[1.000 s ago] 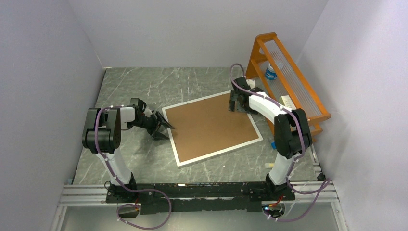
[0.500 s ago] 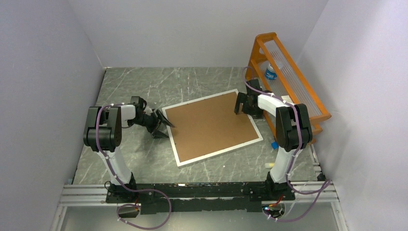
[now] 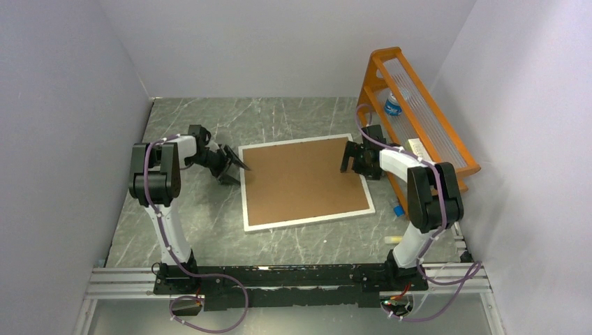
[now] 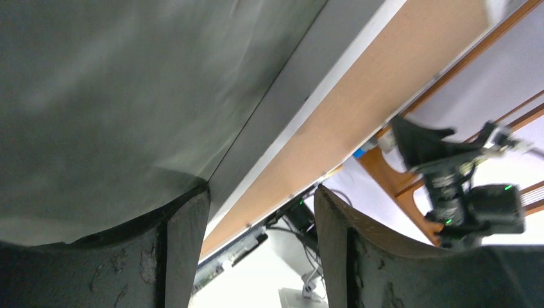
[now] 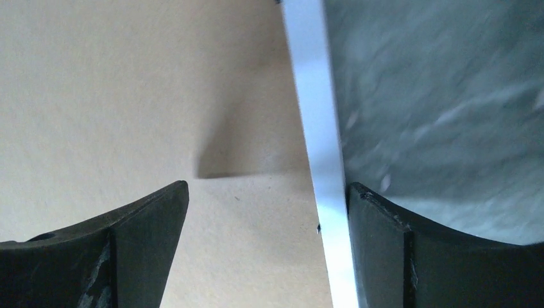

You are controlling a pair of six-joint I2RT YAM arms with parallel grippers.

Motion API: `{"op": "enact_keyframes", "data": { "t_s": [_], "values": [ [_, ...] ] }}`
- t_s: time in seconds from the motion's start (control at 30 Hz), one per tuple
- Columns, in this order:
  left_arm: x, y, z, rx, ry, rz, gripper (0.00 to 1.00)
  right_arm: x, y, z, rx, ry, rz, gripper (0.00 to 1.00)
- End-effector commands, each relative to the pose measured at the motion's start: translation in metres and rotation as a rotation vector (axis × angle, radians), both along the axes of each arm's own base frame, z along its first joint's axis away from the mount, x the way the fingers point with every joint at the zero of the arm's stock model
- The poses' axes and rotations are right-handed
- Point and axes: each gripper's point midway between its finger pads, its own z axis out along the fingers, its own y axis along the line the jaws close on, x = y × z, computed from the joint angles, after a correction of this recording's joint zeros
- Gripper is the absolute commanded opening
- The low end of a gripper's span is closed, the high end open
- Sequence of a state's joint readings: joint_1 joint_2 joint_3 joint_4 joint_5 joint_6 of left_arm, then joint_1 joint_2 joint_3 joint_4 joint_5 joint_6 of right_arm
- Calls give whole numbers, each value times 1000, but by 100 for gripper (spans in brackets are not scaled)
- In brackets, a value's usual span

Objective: Put the photo into the frame
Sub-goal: Adjust the photo frame at the center of the board.

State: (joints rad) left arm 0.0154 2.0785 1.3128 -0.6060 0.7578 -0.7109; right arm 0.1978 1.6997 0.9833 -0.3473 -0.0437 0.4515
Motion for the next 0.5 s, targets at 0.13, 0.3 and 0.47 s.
{"op": "enact_keyframes", "data": {
  "t_s": [0.13, 0.3, 0.47],
  "values": [
    [78, 5, -26, -6, -174, -16, 63, -98, 134, 23, 426, 130, 143, 94],
    [119, -1, -24, -86, -320, -83, 60, -136, 176, 28, 481, 126, 281, 94],
    [142, 34, -29, 18, -352, -44, 62, -143, 151, 25, 361, 115, 183, 94]
  ]
}}
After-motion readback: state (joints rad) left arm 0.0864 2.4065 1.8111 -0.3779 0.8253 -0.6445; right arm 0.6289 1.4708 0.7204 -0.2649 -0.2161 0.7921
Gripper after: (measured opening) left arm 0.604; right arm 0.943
